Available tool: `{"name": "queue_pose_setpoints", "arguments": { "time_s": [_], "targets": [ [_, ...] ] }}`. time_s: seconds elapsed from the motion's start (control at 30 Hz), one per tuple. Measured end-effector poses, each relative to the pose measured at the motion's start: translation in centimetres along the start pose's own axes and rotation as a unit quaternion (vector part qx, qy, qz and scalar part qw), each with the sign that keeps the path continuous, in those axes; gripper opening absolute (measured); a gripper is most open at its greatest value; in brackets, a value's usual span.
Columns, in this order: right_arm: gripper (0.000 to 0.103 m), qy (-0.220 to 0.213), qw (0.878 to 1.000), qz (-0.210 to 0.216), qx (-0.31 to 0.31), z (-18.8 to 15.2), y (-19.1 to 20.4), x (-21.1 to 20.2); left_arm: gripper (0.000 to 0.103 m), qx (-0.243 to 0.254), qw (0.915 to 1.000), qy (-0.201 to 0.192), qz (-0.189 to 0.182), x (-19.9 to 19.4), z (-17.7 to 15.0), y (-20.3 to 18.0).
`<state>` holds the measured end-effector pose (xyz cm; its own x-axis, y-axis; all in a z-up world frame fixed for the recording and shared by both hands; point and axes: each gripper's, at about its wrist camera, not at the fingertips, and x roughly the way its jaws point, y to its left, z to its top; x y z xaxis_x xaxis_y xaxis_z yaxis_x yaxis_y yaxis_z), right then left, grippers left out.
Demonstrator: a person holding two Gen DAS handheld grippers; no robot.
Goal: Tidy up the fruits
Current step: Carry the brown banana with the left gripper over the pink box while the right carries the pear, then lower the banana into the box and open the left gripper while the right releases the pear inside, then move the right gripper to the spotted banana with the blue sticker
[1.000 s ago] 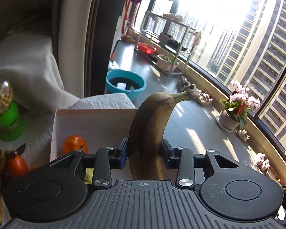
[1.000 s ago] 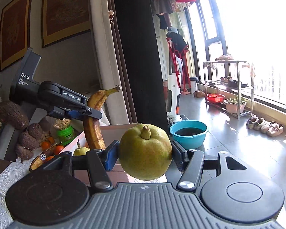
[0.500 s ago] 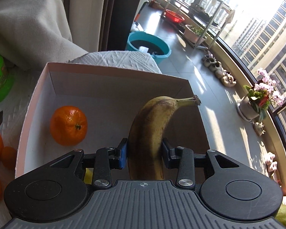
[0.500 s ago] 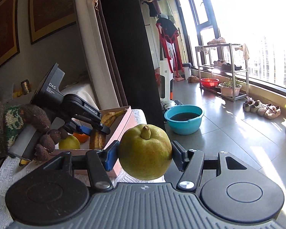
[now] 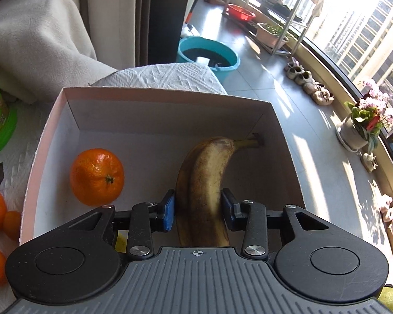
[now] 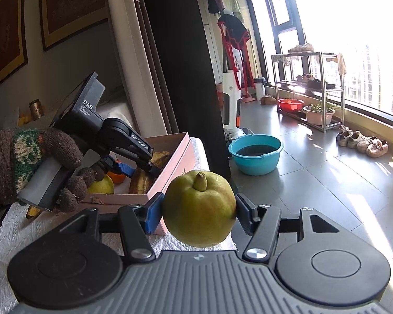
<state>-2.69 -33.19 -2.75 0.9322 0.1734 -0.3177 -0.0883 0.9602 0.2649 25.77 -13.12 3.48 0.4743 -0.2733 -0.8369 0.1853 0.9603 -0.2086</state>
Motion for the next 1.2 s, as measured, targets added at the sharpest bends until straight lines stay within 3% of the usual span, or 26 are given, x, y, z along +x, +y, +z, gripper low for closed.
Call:
{"name": "queue_pose_setpoints", "arguments": {
  "time_s": [0.07, 0.13, 0.27, 0.33, 0.47, 0.53, 0.67, 0.77, 0.9, 1.0, 1.07, 1.2],
  "targets": [
    [0.058, -0.002, 1.0, -0.001, -0.005, 0.1, 0.3, -0.2, 0.042, -0.004, 0.9998, 0.003, -0.019, -0.3, 0.1, 0.6],
    [0.058, -0.001, 1.0, -0.003, -0.007, 0.1, 0.4, -0.1, 0.042, -0.019, 0.9985, -0.02, -0.047, -1.4, 0.0, 1.4],
    [0.058, 0.003, 1.0, -0.006, -0.01, 0.4, 1.1, 0.4, 0.041, -0.033, 0.9838, -0.124, -0.125, -6.9, -0.9, 3.5],
    [0.058, 0.002, 1.0, -0.005, -0.014, 0.6, 1.7, 0.5, 0.042, -0.039, 0.9764, -0.162, -0.137, -10.2, -2.5, 4.8],
    [0.058, -0.009, 1.0, -0.001, -0.029, 2.1, 3.3, 0.9, 0.041, -0.047, 0.9712, -0.202, -0.117, -15.0, -7.1, 7.2],
    [0.058, -0.01, 0.999, 0.007, -0.038, 4.1, 4.4, 1.7, 0.041, -0.022, 0.9666, -0.232, -0.107, -17.0, -10.1, 8.1],
    [0.058, 0.038, 0.997, 0.026, -0.056, 8.7, 6.7, 6.1, 0.041, 0.028, 0.9563, -0.287, -0.05, -19.6, -16.0, 9.5],
    [0.058, 0.103, 0.992, 0.015, -0.065, 10.5, 8.2, 11.5, 0.041, 0.021, 0.9532, -0.298, -0.049, -20.1, -19.5, 11.2],
    [0.06, 0.188, 0.979, -0.043, -0.071, 9.4, 9.1, 17.2, 0.041, -0.023, 0.9594, -0.276, -0.052, -19.9, -22.2, 14.5],
    [0.058, 0.187, 0.976, -0.06, -0.097, 9.3, 10.1, 17.6, 0.041, -0.047, 0.9638, -0.26, -0.035, -19.5, -23.2, 17.0],
    [0.063, 0.184, 0.975, -0.073, -0.105, 9.5, 10.6, 17.2, 0.041, -0.065, 0.9679, -0.242, -0.022, -19.3, -23.4, 18.4],
    [0.063, 0.187, 0.97, -0.084, -0.131, 10.4, 12.1, 16.5, 0.041, -0.1, 0.9635, -0.248, -0.017, -19.3, -23.9, 20.7]
  ]
}}
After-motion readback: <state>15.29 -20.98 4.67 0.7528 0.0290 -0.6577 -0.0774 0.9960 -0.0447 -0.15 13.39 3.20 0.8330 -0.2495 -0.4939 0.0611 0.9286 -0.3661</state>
